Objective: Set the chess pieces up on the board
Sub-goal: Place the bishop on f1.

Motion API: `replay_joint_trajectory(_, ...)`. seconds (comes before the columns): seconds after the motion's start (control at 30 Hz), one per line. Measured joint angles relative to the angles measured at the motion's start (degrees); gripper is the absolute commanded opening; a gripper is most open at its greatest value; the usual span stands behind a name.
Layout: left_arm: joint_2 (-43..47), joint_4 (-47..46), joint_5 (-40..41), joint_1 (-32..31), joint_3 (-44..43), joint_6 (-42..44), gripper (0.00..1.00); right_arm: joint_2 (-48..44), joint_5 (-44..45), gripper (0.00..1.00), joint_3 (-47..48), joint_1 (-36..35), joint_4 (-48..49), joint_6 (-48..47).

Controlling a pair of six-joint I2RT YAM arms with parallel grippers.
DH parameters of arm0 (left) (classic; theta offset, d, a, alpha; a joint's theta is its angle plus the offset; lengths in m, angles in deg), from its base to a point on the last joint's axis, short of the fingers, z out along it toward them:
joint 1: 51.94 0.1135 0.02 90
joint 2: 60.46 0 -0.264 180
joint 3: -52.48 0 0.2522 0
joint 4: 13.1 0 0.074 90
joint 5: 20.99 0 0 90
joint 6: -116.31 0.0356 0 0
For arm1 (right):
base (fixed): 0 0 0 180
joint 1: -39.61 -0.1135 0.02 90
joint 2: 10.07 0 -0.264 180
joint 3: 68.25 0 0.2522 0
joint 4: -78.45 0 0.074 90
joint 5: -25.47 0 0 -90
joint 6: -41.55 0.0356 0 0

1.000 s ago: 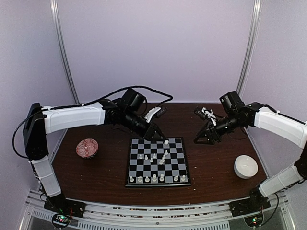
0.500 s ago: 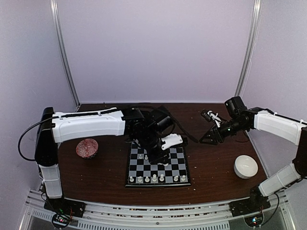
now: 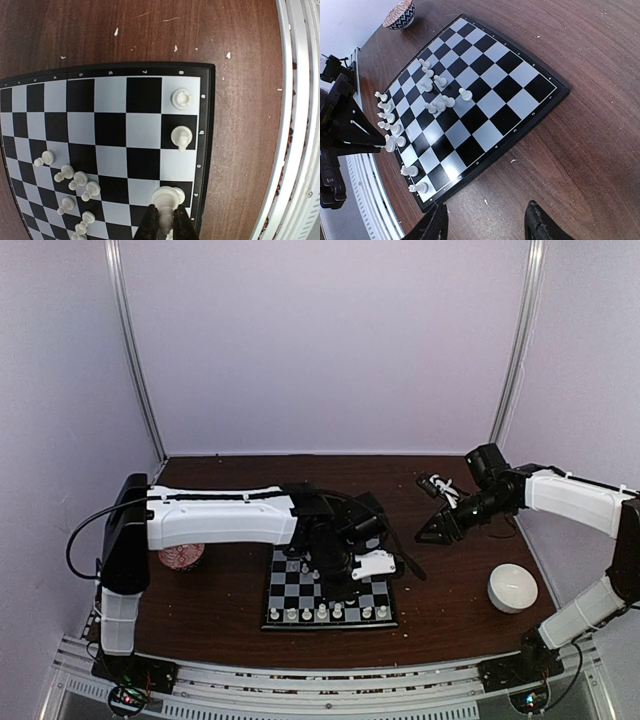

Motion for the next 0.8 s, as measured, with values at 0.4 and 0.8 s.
replay_joint_trajectory(0.4, -5.09, -0.04, -0.63, -1.03, -0.85, 2.99, 0.06, 1.64, -0.28, 0.52, 0.5, 0.0, -0.74, -0.46)
replay_joint_trajectory(0.8, -5.51, -0.11, -1.64, -1.03, -1.88, 4.46, 0.07, 2.51, -0.28, 0.52, 0.5, 0.0, -0.81, -0.52)
